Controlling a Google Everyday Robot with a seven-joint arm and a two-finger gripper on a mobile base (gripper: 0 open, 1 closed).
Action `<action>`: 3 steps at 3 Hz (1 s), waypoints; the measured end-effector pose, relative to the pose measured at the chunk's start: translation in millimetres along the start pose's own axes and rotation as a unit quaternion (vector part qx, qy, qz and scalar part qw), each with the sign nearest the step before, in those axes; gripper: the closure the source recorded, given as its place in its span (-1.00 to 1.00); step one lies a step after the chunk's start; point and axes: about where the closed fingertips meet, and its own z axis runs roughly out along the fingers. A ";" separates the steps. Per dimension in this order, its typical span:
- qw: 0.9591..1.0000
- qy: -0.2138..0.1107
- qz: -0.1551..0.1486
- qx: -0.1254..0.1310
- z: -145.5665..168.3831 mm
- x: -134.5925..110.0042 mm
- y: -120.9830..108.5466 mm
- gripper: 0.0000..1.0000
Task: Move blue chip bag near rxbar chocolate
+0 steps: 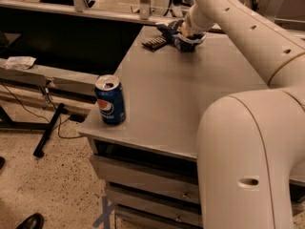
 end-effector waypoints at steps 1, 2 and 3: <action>1.000 -0.007 0.014 -0.016 -0.7 0.3 -1.8 -0.77; 0.999 -0.016 0.018 -0.032 -3.4 -2.6 0.2 -1.00; 0.996 -0.072 0.029 -0.047 -33.5 -17.9 -17.9 -1.00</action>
Offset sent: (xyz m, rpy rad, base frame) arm -0.0011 -0.0018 0.0174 0.1131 -0.0218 0.0452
